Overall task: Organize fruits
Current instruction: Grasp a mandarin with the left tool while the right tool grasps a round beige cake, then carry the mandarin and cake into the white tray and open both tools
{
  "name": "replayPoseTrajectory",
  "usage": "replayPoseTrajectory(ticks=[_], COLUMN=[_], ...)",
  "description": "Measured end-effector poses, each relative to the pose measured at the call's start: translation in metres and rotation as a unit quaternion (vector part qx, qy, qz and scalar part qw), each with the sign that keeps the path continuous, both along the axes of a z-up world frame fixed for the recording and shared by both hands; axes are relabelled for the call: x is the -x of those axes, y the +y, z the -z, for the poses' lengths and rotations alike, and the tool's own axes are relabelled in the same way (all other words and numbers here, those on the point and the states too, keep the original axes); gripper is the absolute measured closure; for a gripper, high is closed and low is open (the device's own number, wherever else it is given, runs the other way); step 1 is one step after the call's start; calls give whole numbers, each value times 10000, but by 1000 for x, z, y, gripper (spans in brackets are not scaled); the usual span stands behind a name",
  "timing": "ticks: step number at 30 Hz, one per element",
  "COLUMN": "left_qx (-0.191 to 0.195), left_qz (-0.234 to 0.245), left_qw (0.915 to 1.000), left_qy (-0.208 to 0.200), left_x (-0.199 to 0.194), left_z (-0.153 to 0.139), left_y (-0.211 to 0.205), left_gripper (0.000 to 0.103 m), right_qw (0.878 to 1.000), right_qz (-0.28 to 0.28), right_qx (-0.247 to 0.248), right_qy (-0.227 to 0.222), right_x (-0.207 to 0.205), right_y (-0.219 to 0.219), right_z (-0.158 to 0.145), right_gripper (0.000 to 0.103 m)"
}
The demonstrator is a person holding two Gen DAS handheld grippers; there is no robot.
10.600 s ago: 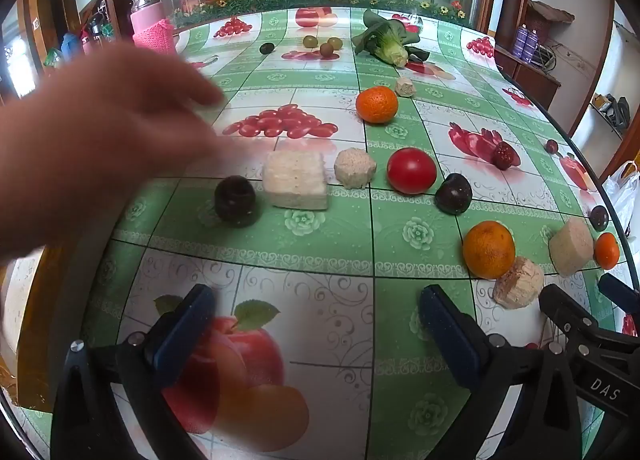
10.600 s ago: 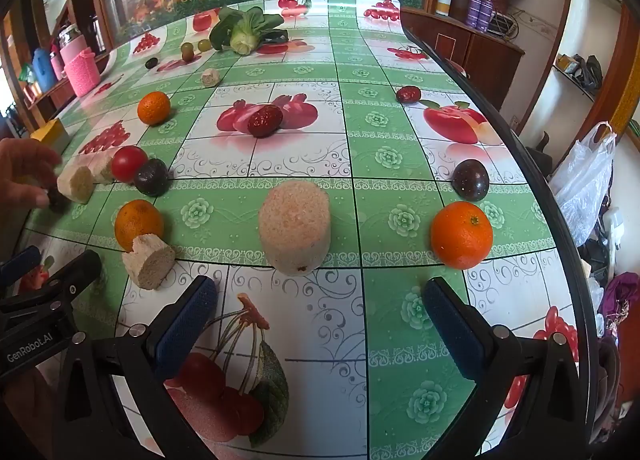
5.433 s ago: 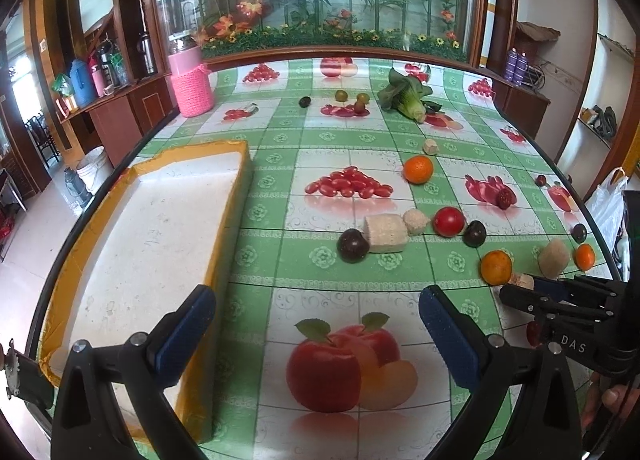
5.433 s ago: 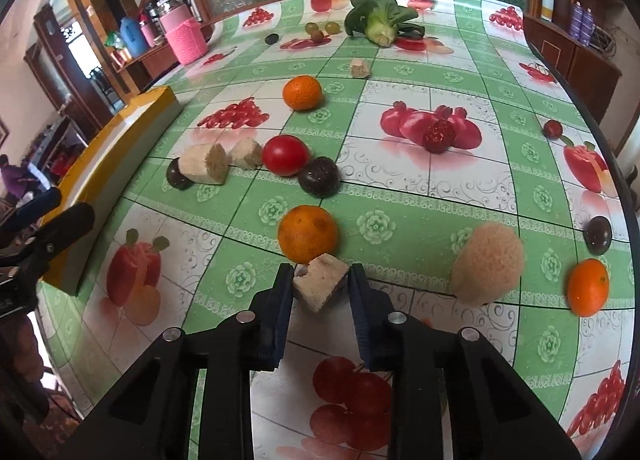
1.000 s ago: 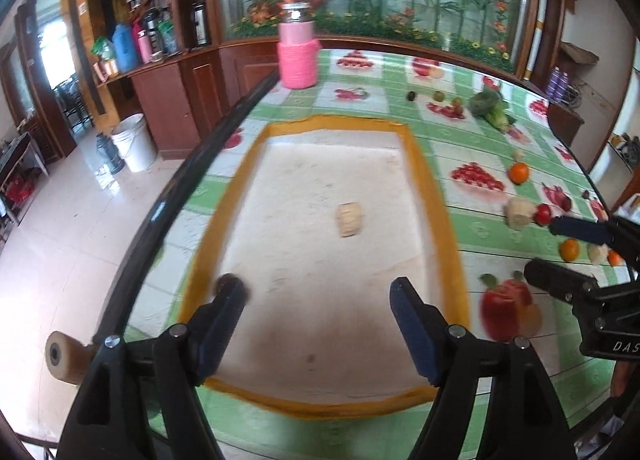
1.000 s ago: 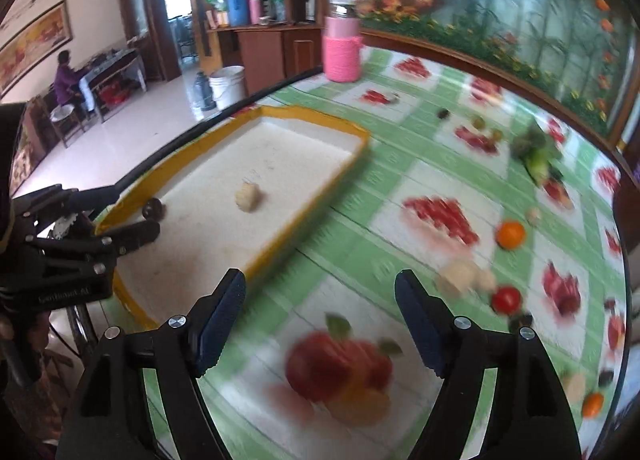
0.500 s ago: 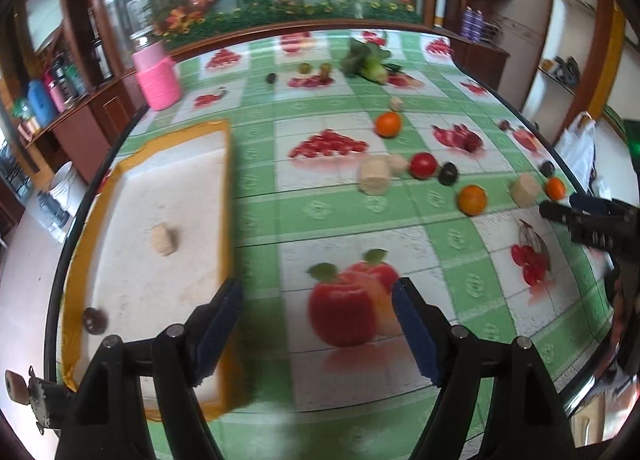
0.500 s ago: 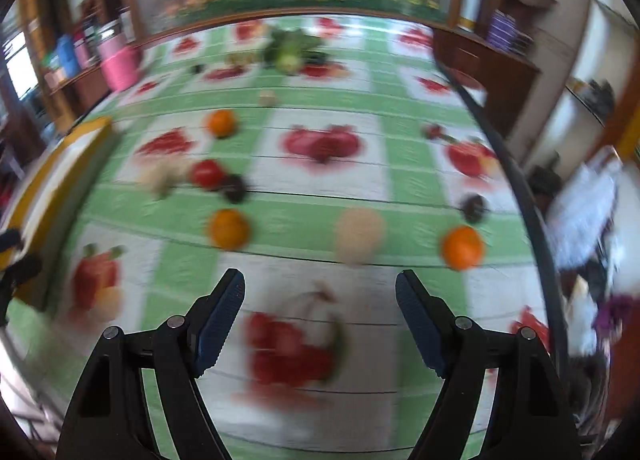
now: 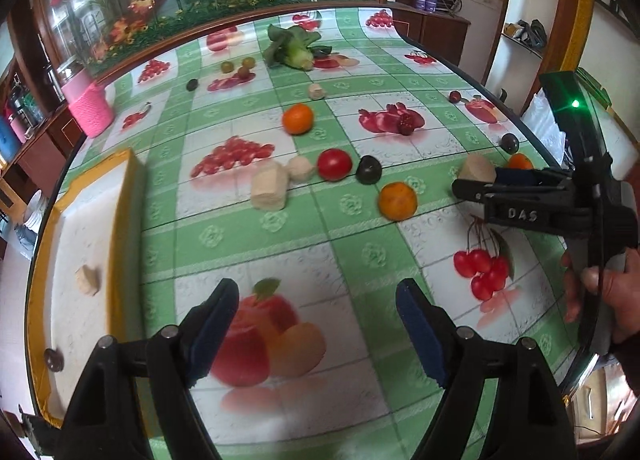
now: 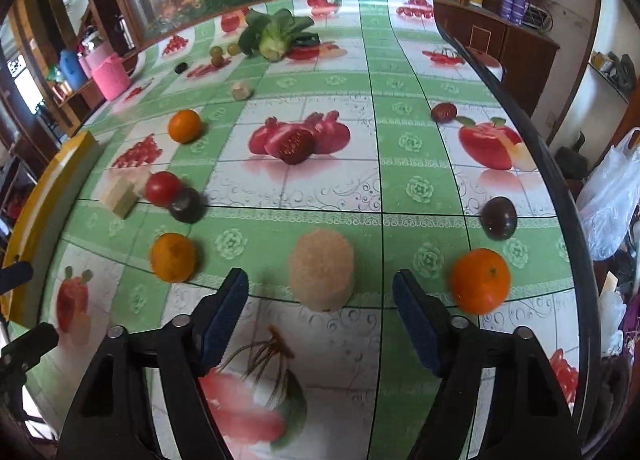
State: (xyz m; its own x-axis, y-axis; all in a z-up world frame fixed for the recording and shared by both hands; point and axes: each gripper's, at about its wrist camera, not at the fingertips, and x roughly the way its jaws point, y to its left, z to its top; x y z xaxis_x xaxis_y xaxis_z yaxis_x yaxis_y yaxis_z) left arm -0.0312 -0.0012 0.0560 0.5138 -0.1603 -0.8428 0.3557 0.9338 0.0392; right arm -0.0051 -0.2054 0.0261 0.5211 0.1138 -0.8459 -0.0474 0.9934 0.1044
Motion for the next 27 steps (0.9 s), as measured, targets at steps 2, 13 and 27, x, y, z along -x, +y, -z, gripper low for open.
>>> replayPoseTrajectory(ticks=[2, 13, 27], left_qx=[64, 400, 1031], left_qz=[-1, -2, -312], left_qw=[10000, 9977, 9938], left_qy=[75, 551, 283], left_x=[-9, -55, -14], left_z=[3, 37, 0], left_y=[-11, -73, -7], left_gripper=[20, 68, 70], right_qw=[9998, 9992, 9981], right_qz=[-162, -81, -332], right_qx=[-36, -120, -289], right_qy=[-135, -369, -427], right_x=[0, 37, 56], right_y=[-1, -24, -6], right_z=[-2, -24, -38], right_gripper=[66, 70, 70])
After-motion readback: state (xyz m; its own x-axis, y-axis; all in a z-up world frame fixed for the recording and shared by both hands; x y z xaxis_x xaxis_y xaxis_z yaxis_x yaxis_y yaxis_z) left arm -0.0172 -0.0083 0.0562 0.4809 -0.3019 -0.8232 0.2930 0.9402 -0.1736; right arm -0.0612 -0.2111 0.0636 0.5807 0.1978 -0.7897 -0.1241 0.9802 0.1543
